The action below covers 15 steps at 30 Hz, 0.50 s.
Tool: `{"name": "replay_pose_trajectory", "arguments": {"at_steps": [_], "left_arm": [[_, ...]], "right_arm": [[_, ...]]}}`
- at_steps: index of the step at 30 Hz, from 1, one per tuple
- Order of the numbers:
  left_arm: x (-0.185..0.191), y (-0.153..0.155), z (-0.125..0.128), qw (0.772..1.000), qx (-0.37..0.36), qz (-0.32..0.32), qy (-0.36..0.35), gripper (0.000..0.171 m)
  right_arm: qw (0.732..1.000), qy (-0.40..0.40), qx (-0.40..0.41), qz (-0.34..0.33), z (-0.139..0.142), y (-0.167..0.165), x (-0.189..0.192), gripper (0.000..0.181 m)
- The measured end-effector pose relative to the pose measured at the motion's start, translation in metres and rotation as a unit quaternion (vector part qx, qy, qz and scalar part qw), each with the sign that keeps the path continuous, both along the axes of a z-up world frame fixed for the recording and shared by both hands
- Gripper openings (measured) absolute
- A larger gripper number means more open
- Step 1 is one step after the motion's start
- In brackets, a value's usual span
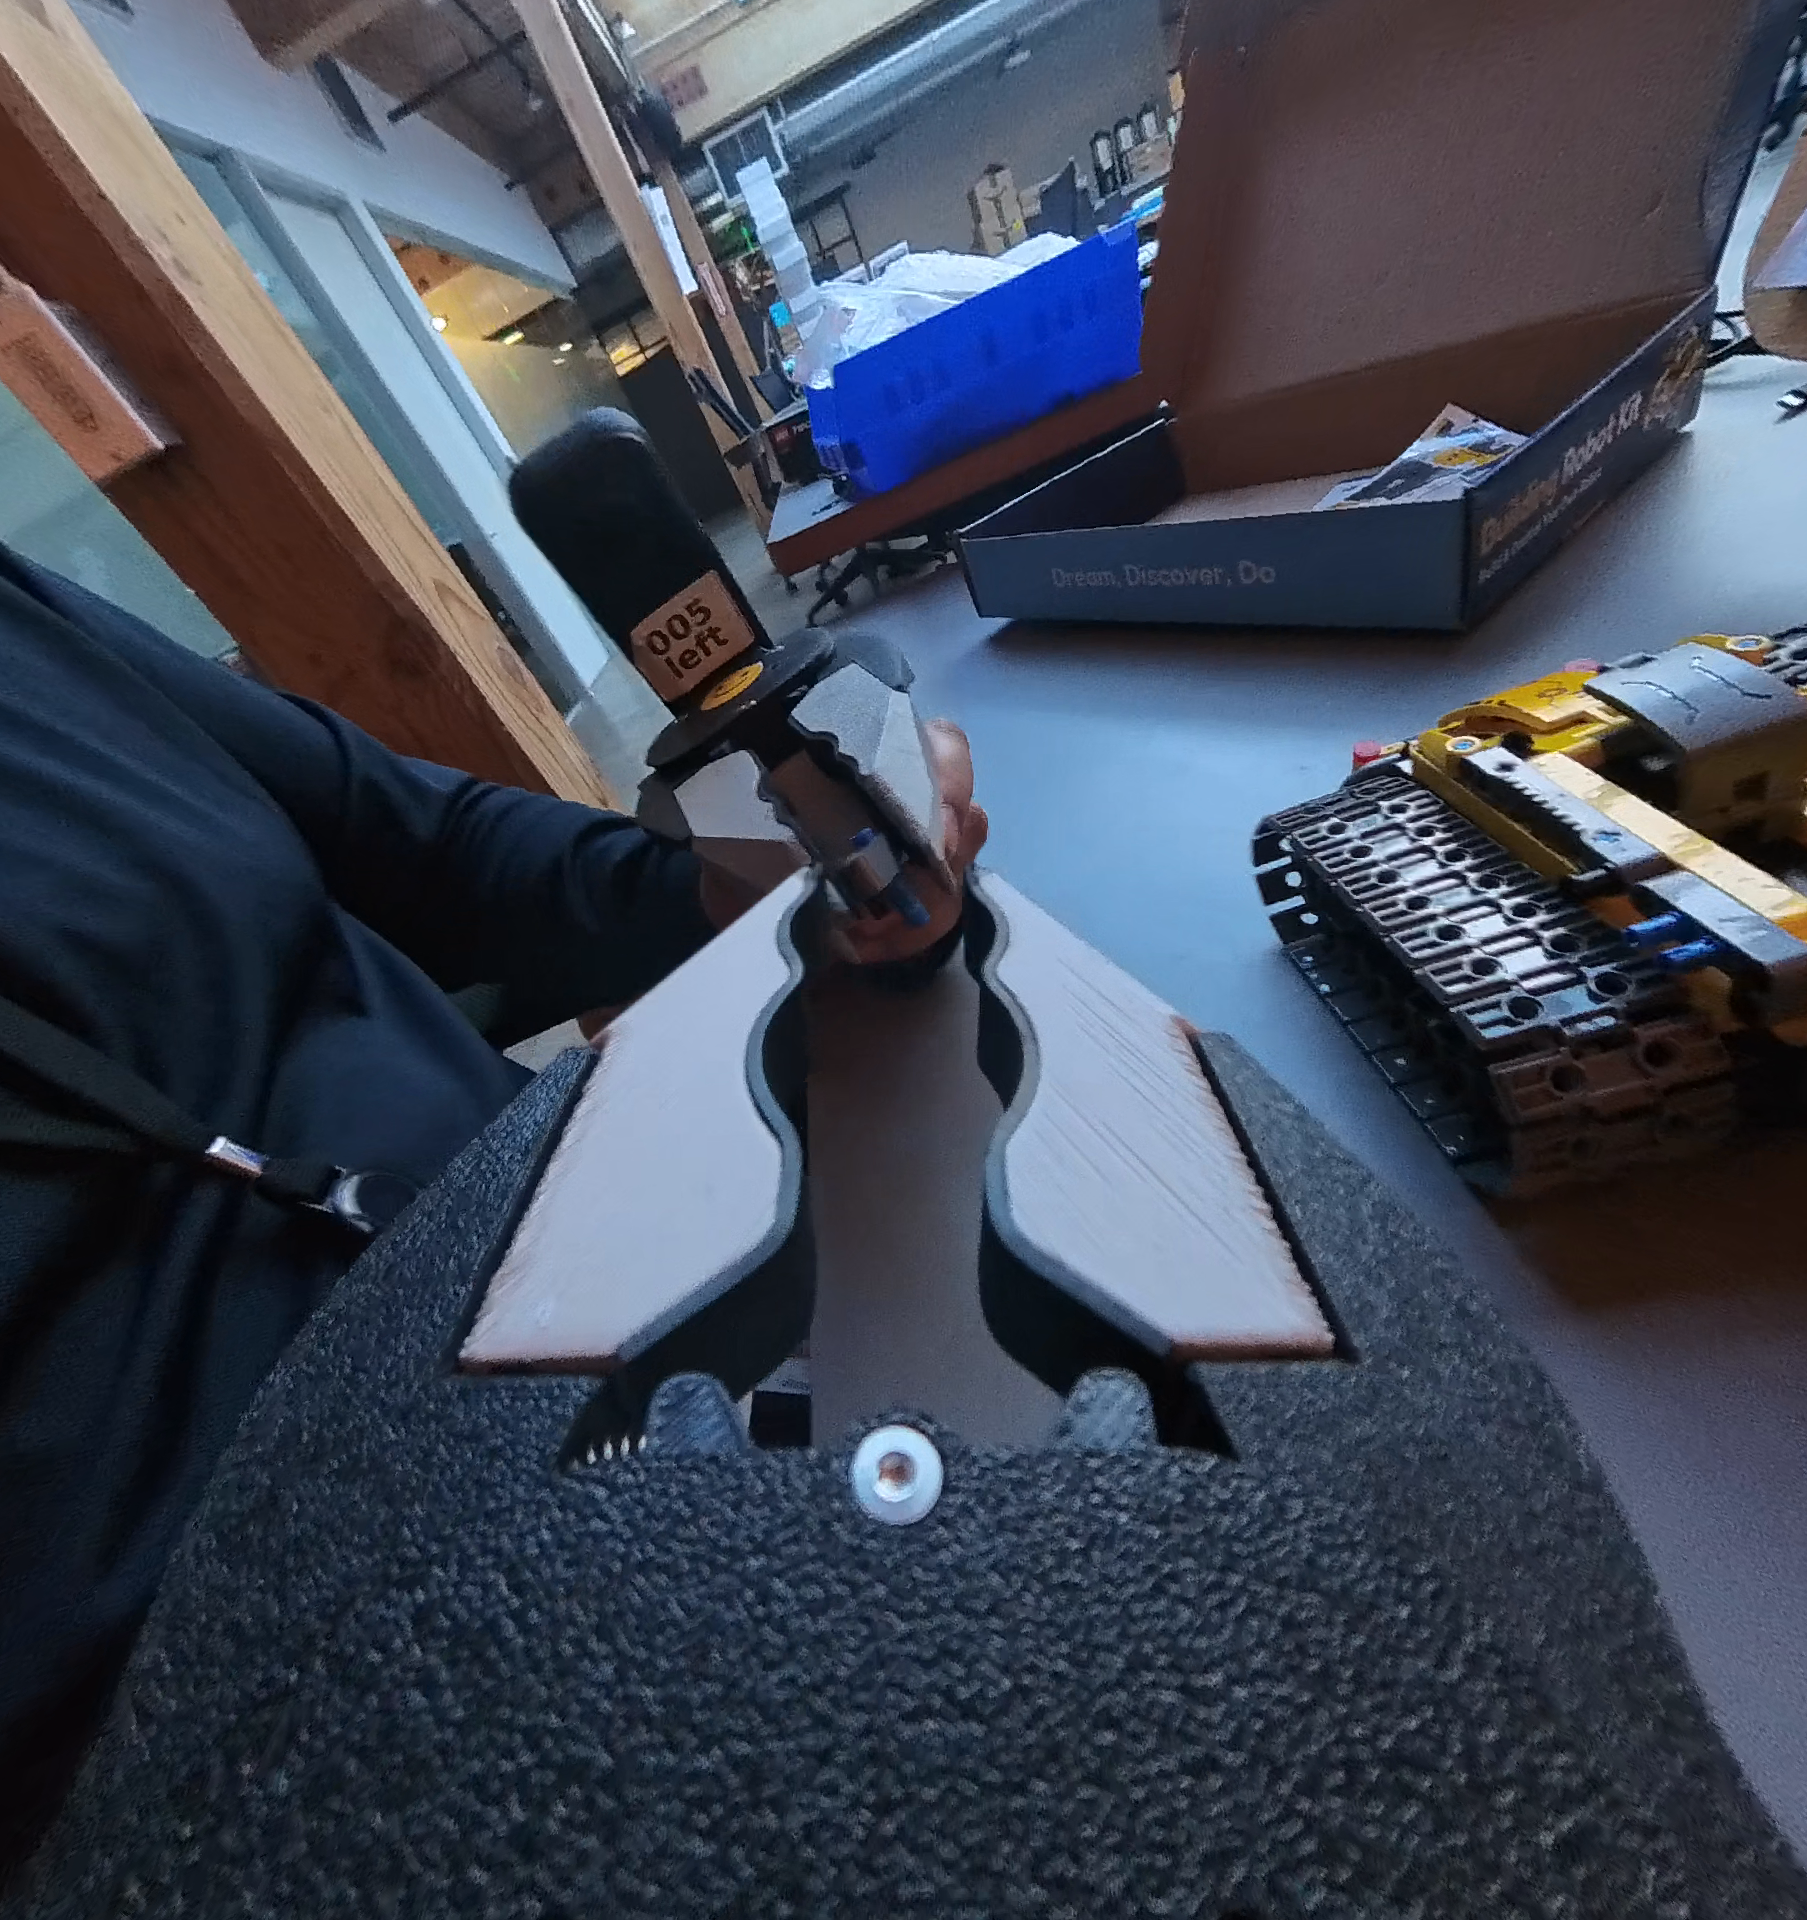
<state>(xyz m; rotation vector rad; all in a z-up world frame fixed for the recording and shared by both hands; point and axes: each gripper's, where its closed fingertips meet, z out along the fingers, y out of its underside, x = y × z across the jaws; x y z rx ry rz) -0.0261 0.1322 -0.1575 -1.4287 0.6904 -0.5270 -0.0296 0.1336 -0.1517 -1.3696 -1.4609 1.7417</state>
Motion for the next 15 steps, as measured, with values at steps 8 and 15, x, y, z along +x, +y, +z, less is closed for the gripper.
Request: {"name": "replay_pose_trajectory", "arguments": {"at_steps": [8,15], "left_arm": [[0.0,0.0006,-0.0004,1.0,-0.01,-0.005,-0.007,0.014],[0.0048,-0.0023,-0.0022,1.0,-0.006,-0.011,0.006,0.016]], "right_arm": [[0.999,-0.037,0.011,-0.015,-0.0027,-0.0035,-0.0054,0.008],[0.995,-0.087,0.033,-0.034,-0.0001,-0.0018,0.0008,0.008]]}}
